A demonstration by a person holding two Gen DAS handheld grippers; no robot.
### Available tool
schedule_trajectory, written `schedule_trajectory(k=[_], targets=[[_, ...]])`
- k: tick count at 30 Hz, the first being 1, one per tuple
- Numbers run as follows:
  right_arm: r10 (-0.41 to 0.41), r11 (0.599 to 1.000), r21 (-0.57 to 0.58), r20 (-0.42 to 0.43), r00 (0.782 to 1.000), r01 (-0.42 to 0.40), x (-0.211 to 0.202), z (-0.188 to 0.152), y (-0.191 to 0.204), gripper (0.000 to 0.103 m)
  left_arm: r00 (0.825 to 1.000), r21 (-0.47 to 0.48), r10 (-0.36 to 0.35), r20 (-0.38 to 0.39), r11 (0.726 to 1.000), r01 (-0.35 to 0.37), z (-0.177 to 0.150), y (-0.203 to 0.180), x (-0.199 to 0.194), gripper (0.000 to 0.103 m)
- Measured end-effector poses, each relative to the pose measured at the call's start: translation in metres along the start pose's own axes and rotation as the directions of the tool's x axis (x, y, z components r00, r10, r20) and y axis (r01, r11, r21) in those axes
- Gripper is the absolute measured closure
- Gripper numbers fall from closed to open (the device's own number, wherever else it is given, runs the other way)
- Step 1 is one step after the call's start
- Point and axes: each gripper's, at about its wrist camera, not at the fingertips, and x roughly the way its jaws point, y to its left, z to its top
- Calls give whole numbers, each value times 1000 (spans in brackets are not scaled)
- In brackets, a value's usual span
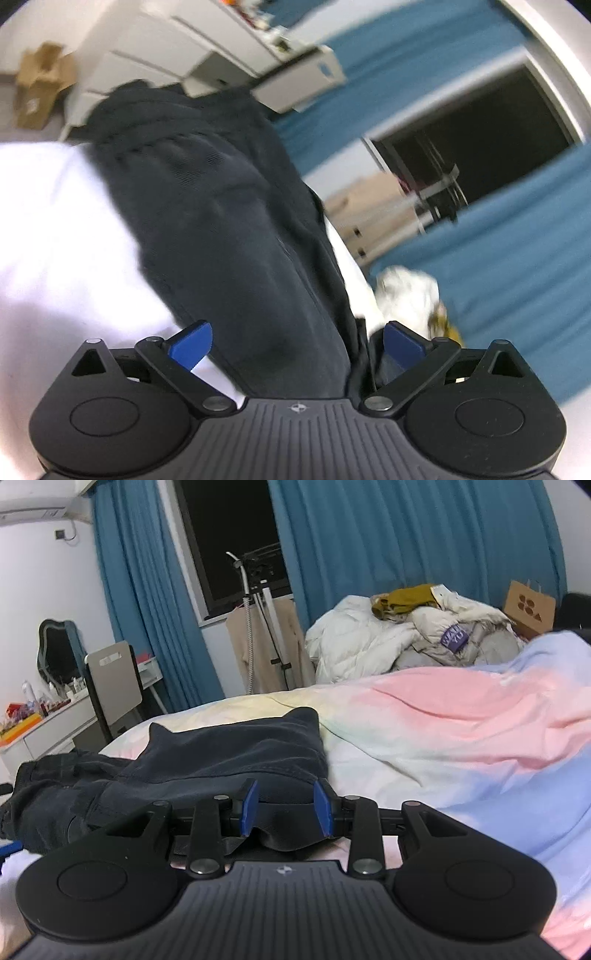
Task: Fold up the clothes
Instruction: 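Lift the folded sweatpants by the waistband with the left gripper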
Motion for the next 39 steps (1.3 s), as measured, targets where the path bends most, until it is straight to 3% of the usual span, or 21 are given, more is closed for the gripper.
schedule_trajectory(k=[4, 10, 15, 18, 20, 23, 25, 27, 30, 36, 39], targets=[[3, 999, 40, -24, 1000, -2, 10, -3, -7, 67, 997, -89, 51, 65, 995, -45, 13, 22, 7, 3], [23, 999, 29, -42, 999, -22, 20, -10, -2, 64, 985, -213, 80, 156, 976, -45, 30, 60, 22, 6], [44, 999, 33, -52, 998, -42, 28, -14, 3, 62, 959, -146, 69, 276, 989, -29, 37, 62, 27, 15], [50, 999, 23, -52, 997, -49, 33, -17, 7, 60, 953, -129, 68, 294, 991, -31, 45, 64, 36, 17], [53, 998, 27, -50, 997, -52, 35, -18, 7, 59, 952, -79, 108, 288, 993, -89, 50, 58, 45, 23], [48, 999, 17, -33, 998, -48, 37, -18, 10, 59, 935, -79, 130, 331, 991, -110, 52, 50, 56, 28], [36, 999, -5, -15, 999, -37, 38, -17, 13, 59, 923, -72, 158, 351, 987, -142, 52, 45, 60, 35], [15, 999, -43, 26, 1000, -14, 38, -14, 16, 59, 913, -38, 188, 363, 982, -187, 50, 38, 64, 50], [12, 997, -79, 74, 997, -6, 44, -5, 19, 59, 903, -1, 204, 377, 975, -220, 48, 30, 67, 59], [53, 992, -115, 79, 995, -44, 37, 7, 22, 61, 898, 18, 217, 382, 970, -242, 42, 20, 67, 62], [109, 983, -155, 89, 990, -94, 28, 13, 31, 57, 895, 30, 223, 387, 967, -254, 41, 16, 69, 61]])
